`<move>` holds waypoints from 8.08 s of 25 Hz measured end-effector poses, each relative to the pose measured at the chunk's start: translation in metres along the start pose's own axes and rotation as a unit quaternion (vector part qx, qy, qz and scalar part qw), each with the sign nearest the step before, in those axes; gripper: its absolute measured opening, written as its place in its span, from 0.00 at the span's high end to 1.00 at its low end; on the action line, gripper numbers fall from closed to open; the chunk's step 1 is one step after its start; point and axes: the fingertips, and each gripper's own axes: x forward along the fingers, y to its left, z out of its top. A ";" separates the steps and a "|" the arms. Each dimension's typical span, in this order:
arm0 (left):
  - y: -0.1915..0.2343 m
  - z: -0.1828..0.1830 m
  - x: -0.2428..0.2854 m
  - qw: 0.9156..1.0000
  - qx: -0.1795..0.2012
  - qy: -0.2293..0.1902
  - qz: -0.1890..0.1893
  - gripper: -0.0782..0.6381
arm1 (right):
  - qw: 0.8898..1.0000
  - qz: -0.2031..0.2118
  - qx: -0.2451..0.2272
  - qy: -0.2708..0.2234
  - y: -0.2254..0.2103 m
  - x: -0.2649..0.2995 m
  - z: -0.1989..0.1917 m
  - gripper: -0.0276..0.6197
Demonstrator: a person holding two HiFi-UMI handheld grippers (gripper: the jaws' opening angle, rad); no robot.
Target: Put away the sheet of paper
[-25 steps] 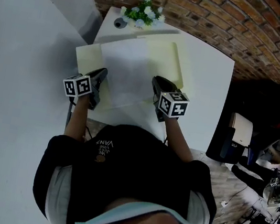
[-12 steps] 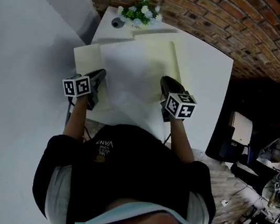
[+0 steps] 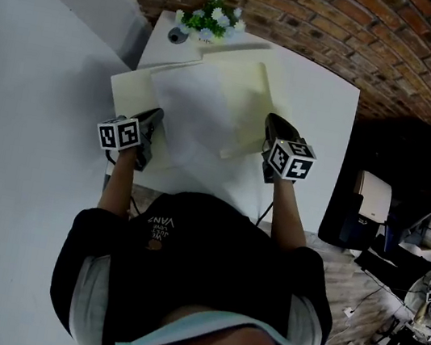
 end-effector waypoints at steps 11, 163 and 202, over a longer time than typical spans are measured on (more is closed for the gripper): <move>-0.011 -0.002 0.016 1.000 -0.003 0.002 0.003 0.89 | 0.999 -0.043 -0.019 0.008 -0.050 -0.004 0.006 0.96; -0.121 0.025 0.075 0.987 0.139 -0.073 -0.028 0.87 | 0.999 -0.027 0.012 -0.010 -0.042 -0.021 -0.003 0.96; -0.084 0.046 -0.048 0.975 0.179 -0.128 -0.030 0.89 | 0.995 0.000 0.009 -0.100 0.070 -0.038 0.008 0.96</move>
